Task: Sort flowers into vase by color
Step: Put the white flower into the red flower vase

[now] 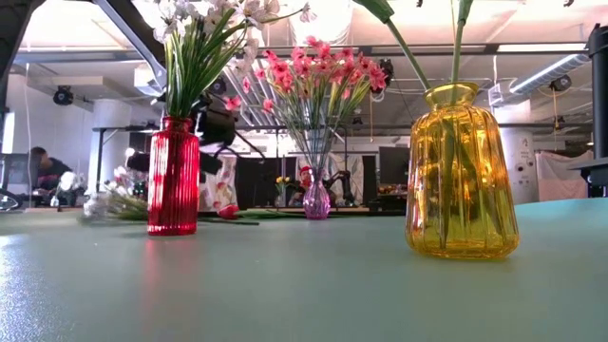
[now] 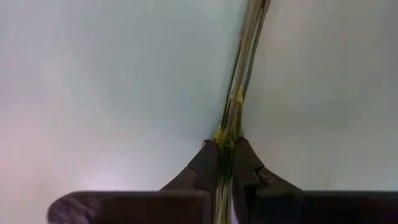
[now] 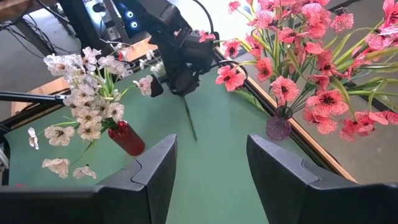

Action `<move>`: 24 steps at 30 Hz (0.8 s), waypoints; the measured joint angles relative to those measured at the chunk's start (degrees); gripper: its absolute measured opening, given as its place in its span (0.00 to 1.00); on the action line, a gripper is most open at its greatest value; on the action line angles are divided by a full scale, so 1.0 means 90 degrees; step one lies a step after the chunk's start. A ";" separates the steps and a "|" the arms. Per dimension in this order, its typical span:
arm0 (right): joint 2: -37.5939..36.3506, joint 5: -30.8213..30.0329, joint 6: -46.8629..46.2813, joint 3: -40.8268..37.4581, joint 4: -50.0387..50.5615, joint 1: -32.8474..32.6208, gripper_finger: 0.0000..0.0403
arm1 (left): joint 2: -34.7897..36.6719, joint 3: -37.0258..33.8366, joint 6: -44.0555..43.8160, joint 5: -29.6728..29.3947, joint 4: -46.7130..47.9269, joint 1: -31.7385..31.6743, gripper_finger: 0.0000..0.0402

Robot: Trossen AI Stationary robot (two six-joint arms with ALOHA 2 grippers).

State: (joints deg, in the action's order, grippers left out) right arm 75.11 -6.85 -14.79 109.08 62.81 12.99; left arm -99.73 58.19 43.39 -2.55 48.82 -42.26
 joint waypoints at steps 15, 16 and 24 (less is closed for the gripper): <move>0.0000 0.0002 0.0054 0.0000 -0.0002 -0.0001 0.46 | 0.0815 0.0942 -0.0918 0.0024 0.2144 0.0022 0.00; 0.0000 0.0001 0.0057 0.0000 -0.0001 0.0000 0.46 | 0.0885 0.1004 -0.1004 0.0003 0.2284 0.0022 0.00; 0.0000 0.0000 0.0129 0.0000 -0.0002 0.0000 0.46 | 0.1160 0.1901 -0.1882 -0.0094 0.3319 0.0025 0.00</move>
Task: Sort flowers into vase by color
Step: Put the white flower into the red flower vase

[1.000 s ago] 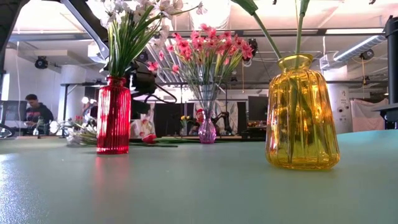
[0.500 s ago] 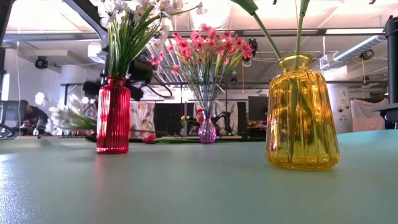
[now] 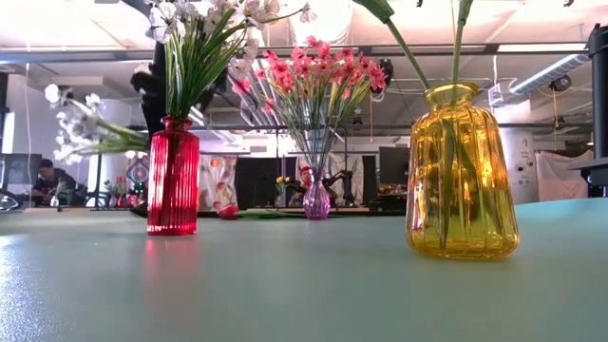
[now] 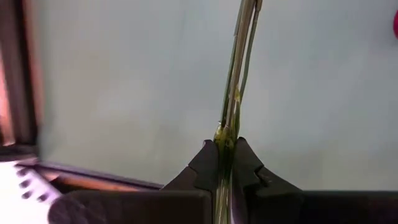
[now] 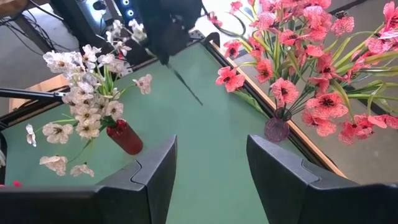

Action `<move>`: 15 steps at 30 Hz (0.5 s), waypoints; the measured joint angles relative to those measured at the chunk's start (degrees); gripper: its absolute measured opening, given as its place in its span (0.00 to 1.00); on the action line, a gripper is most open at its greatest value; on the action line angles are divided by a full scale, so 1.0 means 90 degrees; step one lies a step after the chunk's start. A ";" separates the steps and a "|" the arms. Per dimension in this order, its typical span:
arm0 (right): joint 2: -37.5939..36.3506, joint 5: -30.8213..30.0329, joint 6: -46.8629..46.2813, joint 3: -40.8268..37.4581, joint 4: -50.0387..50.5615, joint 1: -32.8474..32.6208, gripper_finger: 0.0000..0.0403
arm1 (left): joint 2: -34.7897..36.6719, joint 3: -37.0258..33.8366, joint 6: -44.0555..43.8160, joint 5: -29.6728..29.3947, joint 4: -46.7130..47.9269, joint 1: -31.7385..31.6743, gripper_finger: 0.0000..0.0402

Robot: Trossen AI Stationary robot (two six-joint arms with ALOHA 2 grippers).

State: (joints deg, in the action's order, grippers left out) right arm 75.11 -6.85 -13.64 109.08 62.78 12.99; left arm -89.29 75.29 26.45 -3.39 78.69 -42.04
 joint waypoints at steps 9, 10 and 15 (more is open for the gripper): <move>0.0000 0.0002 0.0023 0.0000 0.0000 -0.0002 0.46 | 0.0233 0.1079 -0.0127 -0.0244 0.1256 0.0007 0.00; 0.0000 0.0000 0.0027 0.0000 0.0000 -0.0002 0.46 | 0.0262 0.1149 -0.0162 -0.0244 0.1305 0.0009 0.00; 0.0000 0.0002 0.0040 0.0000 -0.0002 0.0000 0.46 | 0.0508 0.1242 -0.0077 -0.0239 0.1266 0.0009 0.00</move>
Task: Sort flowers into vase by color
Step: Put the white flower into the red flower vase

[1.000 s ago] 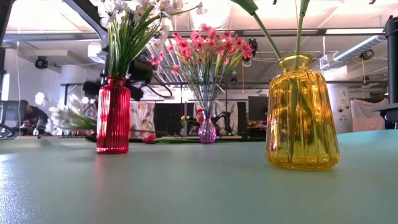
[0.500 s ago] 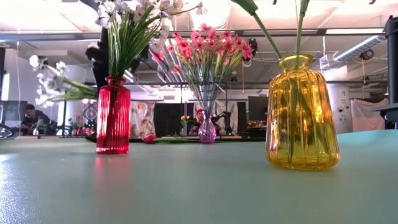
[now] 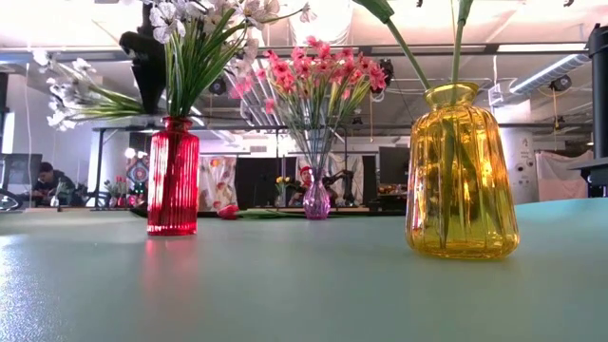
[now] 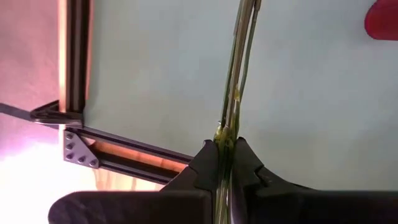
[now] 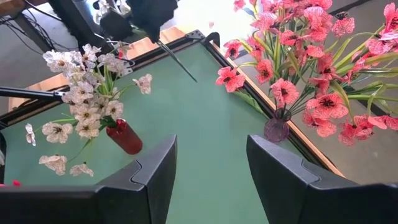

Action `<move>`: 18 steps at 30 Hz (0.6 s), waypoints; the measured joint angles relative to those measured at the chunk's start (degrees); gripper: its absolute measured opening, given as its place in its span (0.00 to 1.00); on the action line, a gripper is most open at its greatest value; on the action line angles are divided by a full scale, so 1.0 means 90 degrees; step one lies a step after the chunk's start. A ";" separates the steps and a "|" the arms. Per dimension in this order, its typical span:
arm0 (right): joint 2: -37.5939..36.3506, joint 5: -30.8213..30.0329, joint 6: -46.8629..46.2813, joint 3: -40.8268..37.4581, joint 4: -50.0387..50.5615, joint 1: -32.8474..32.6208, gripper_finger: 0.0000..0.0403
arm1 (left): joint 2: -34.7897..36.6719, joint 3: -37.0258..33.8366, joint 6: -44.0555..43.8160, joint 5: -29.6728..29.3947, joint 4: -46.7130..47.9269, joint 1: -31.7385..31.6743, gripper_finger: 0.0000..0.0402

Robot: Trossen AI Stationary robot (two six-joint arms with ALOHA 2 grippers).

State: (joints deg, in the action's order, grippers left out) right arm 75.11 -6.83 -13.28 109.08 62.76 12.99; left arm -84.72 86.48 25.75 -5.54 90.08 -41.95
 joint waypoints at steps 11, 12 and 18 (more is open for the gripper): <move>0.0000 -0.0002 0.0024 0.0000 -0.0085 0.0000 0.46 | 0.0784 0.0089 0.0145 -0.0238 -0.0050 0.0034 0.00; 0.0000 -0.0002 0.0054 0.0000 -0.0171 0.0000 0.46 | 0.0855 0.0156 0.0100 -0.0417 -0.0041 0.0075 0.00; 0.0003 0.0133 0.0630 0.0000 -0.0996 0.0000 0.46 | 0.0983 0.1105 0.0011 -0.1503 -0.0002 0.0584 0.00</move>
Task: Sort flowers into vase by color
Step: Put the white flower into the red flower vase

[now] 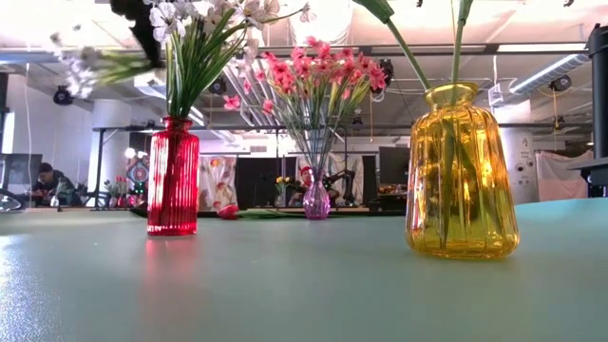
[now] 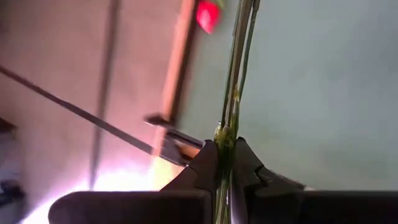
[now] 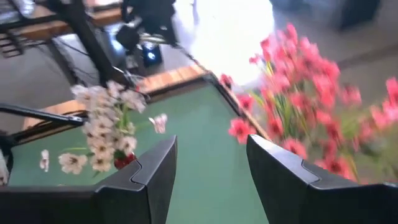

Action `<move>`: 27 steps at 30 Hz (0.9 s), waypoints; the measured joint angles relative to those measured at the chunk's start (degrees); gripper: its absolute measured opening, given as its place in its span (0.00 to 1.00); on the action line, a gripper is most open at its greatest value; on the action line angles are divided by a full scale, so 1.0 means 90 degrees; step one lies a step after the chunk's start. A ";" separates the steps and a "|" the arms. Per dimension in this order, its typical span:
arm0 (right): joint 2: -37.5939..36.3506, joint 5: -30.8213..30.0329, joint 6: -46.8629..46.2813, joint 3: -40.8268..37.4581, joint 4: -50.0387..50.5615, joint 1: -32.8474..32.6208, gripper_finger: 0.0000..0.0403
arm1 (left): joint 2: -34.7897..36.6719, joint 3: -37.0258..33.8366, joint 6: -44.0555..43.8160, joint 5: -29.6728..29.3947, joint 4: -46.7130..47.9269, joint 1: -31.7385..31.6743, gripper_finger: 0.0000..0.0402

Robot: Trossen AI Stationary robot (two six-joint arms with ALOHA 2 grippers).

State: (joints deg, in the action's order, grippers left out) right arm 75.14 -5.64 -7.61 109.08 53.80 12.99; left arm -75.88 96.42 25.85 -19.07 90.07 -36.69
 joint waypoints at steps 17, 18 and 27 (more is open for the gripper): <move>0.0585 0.1190 0.1809 0.0051 -0.0517 -0.0017 0.46 | -0.0110 0.2563 -0.0171 -0.0119 -0.0045 0.2422 0.00; 0.0585 0.1133 0.1809 0.0109 -0.0610 -0.0016 0.46 | -0.0149 0.2579 -0.0196 -0.0119 -0.0082 0.2672 0.00; 0.0678 0.1214 0.0434 0.0790 -0.1164 0.0002 0.46 | -0.1415 0.2942 0.0315 -0.2381 -0.0049 0.4526 0.00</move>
State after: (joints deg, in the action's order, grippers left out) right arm 81.24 5.29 -3.70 116.19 43.32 13.02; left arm -88.61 122.90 28.69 -40.50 89.63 4.04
